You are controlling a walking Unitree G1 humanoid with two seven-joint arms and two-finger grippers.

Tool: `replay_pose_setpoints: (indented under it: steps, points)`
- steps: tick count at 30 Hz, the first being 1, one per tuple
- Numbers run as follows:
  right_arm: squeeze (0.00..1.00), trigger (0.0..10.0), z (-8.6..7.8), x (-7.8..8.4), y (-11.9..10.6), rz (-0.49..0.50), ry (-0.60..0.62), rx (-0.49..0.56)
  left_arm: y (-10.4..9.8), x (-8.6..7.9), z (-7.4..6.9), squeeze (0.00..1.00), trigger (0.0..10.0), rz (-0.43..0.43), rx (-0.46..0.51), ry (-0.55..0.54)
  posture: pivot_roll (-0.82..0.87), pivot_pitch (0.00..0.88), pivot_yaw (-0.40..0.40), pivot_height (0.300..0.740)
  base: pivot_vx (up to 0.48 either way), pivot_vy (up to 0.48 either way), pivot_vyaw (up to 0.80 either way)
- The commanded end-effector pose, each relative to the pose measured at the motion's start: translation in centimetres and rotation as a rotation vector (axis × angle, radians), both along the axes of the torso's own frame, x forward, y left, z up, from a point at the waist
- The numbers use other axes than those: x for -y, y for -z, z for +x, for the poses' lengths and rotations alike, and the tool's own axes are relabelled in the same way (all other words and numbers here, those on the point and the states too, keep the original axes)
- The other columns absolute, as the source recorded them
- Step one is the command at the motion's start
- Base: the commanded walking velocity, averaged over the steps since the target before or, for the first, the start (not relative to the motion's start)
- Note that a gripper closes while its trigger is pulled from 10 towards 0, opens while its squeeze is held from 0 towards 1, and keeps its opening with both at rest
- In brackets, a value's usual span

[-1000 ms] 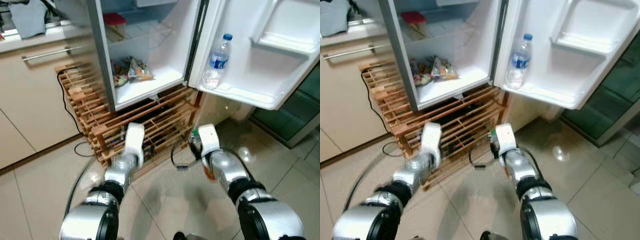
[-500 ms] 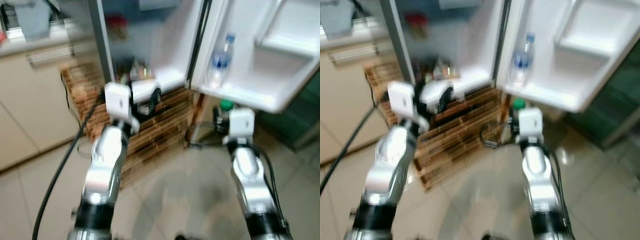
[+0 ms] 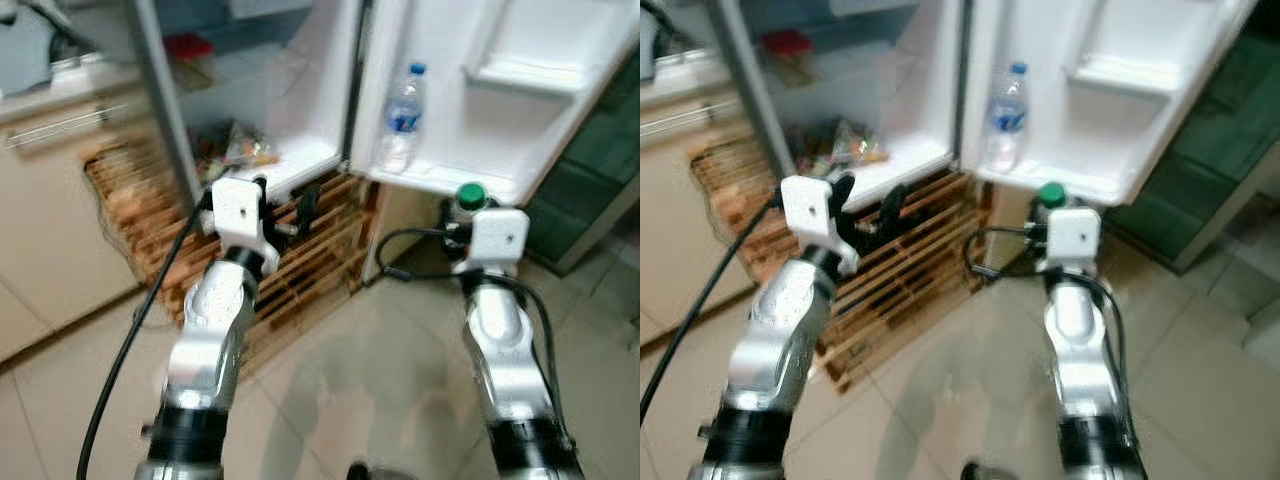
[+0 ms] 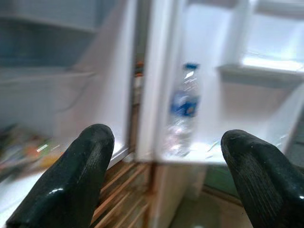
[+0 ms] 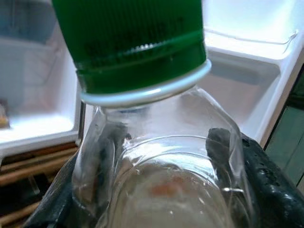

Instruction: Restocking fridge

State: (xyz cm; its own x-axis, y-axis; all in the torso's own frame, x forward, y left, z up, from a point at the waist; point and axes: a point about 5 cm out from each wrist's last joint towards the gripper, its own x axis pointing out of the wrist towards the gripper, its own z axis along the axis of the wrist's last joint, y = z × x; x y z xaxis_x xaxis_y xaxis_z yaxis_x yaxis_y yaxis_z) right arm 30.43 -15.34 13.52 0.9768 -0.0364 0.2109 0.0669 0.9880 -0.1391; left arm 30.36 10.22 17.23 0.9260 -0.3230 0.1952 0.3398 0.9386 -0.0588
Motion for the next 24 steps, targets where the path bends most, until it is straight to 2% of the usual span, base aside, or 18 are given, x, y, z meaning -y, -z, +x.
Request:
replay_pose_setpoints:
  steps: [1, 8, 16, 20, 24]
  points:
    - [0.0, 0.0, 0.5, 0.7, -1.0, 0.006, 0.023, 0.029, -1.2, 0.5, 0.1, 0.0, 10.0, -0.006, 0.04, 0.014, -0.07, 0.0, -0.016, 0.74, 0.48, 0.0, -0.8]
    - [0.0, 0.0, 1.2, -0.4, -1.6, 0.02, -0.029, 0.033, -1.6, 0.2, 0.5, 0.0, 10.0, -0.003, 0.052, 0.004, -0.07, 0.0, -0.01, 0.74, 0.474, 0.0, -0.11]
    - [0.0, 0.0, 1.0, -1.8, -2.2, 0.001, -0.093, 0.06, -2.1, 0.2, 0.7, 0.0, 10.0, -0.014, 0.07, 0.0, -0.08, 0.0, -0.009, 0.74, 0.469, 0.0, 0.0]
    - [0.0, 0.0, 0.8, -4.5, -6.2, -0.096, -0.258, 0.224, -2.4, 0.3, 0.6, 0.0, 10.0, -0.037, 0.091, -0.005, -0.09, 0.0, -0.005, 0.74, 0.219, 0.0, 0.0]
    - [0.0, 0.0, 0.8, -6.3, -6.8, -0.145, -0.382, 0.236, -2.3, 0.4, 0.7, 0.0, 10.0, -0.03, 0.085, -0.003, -0.09, 0.0, -0.005, 0.74, 0.0, 0.0, 0.0]
